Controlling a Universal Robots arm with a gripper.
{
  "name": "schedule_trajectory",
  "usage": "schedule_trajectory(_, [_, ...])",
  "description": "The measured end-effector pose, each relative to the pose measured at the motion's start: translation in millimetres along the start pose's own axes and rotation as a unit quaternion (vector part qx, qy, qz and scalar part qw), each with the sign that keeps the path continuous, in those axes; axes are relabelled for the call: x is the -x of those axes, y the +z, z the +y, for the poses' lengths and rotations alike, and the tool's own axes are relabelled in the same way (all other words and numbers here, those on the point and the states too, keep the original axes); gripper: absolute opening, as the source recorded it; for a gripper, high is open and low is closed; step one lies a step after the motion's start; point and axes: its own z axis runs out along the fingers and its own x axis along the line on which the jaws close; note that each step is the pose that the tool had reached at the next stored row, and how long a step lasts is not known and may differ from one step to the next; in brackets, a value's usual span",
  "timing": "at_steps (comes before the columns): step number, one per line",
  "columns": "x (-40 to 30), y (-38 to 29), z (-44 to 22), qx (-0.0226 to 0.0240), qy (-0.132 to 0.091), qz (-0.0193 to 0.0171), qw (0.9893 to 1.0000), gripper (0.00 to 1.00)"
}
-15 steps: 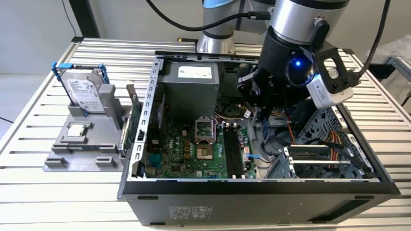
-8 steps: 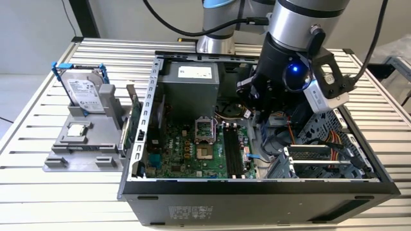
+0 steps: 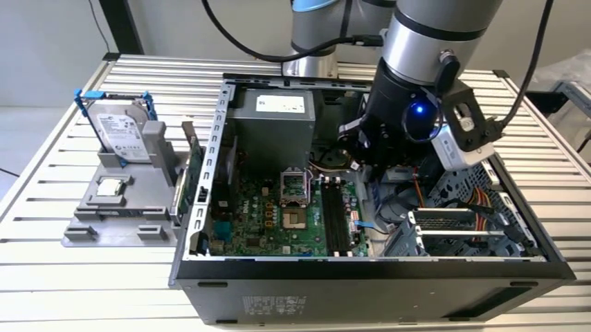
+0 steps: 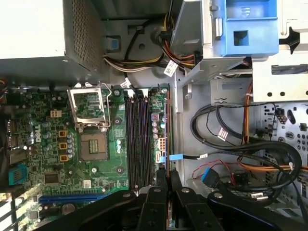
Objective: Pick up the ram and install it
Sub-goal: 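Insert the ram into the slot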
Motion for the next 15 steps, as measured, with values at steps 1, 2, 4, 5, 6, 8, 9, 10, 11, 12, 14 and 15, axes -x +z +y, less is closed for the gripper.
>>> schedule_trajectory(1, [0.0,0.9,0.0,0.0,0.0,0.0,1.0,0.0])
schedule_trajectory(2, [-0.1,1.8,-0.1,0.0,0.0,0.0,1.0,0.0])
schedule_trajectory(4, [-0.1,3.7,-0.1,0.0,-0.001,0.0,1.0,0.0])
schedule_trajectory(5, [-0.2,4.6,-0.1,0.0001,-0.001,0.0,1.0,0.0])
schedule_trajectory(6, [-0.3,5.7,-0.2,0.0001,-0.001,0.0,1.0,0.0])
schedule_trajectory(8, [-0.4,8.6,-0.2,0.0001,-0.001,-0.0002,1.0,0.0])
schedule_trajectory(9, [-0.5,10.2,-0.3,0.0001,-0.001,-0.0002,1.0,0.0])
schedule_trajectory(10, [-0.5,11.5,-0.3,0.0001,-0.002,-0.0003,1.0,0.0])
schedule_trajectory(11, [-0.6,13.1,-0.4,0.0001,-0.002,-0.0003,1.0,0.0])
schedule_trajectory(12, [-0.7,14.2,-0.4,0.0001,-0.002,-0.0003,1.0,0.0])
schedule_trajectory(14, [-0.8,15.7,-0.4,0.0001,-0.002,-0.0003,1.0,0.0])
schedule_trajectory(15, [-0.9,16.5,-0.4,0.0001,-0.002,-0.0002,1.0,0.0])
